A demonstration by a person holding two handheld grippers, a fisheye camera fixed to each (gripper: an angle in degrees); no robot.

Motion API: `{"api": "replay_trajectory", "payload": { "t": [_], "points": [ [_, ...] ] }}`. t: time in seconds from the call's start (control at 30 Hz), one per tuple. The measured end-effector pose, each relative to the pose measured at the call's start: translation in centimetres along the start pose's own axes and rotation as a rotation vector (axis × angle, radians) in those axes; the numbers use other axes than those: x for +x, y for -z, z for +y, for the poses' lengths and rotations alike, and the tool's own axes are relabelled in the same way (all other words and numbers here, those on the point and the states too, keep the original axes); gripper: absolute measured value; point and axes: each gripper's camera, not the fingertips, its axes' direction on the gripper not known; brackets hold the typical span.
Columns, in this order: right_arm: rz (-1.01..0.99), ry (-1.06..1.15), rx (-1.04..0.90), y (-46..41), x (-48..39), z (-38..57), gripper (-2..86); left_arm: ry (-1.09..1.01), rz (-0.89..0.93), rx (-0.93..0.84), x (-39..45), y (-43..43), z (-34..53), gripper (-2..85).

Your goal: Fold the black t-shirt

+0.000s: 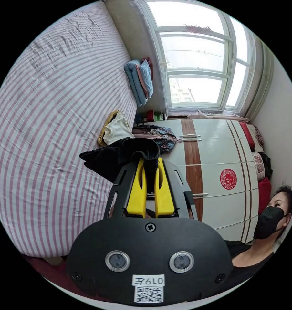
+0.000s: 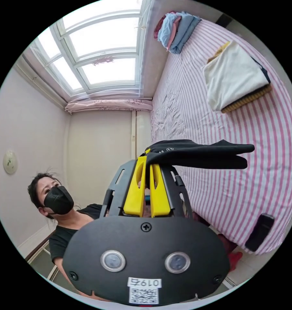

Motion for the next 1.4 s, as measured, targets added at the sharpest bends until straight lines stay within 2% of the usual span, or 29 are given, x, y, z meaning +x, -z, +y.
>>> {"api": "replay_trajectory", "payload": {
  "t": [0.23,0.37,0.47,0.53,0.67,0.77,0.97,1.1,1.4],
  "points": [
    [0.040,0.278,-0.009,11.0,-9.4,-17.5,-0.5,-0.138,0.092,0.134,9.6,-11.4,-8.3,2.4],
    [0.021,0.385,-0.061,14.9,-11.1,-23.0,-0.5,-0.245,0.123,0.222,11.6,-16.0,-10.8,2.1],
    [0.037,0.357,-0.156,17.2,-8.4,-26.2,-0.4,-0.267,0.078,0.251,9.1,-19.1,-10.3,1.9],
    [0.070,0.244,-0.221,18.5,-4.0,-27.6,-0.4,-0.228,0.043,0.241,6.2,-21.0,-9.3,1.9],
    [0.155,0.003,-0.268,19.8,2.8,-28.4,-0.4,-0.071,-0.155,0.147,-0.7,-24.6,-6.5,1.9],
    [0.136,-0.056,-0.253,21.1,4.4,-28.7,-0.4,-0.038,-0.166,0.128,-2.4,-25.4,-5.5,1.9],
    [0.168,-0.080,-0.301,23.4,2.4,-29.9,-0.3,-0.051,-0.188,0.063,-1.0,-26.1,-6.2,2.3],
    [0.096,-0.056,-0.232,24.9,-1.1,-31.3,-0.2,-0.032,-0.132,0.086,1.0,-25.7,-6.8,2.4],
    [0.133,0.154,-0.047,27.6,-14.8,-40.2,-0.3,-0.179,-0.025,0.100,14.4,-26.4,-17.2,2.9]
  ]
}}
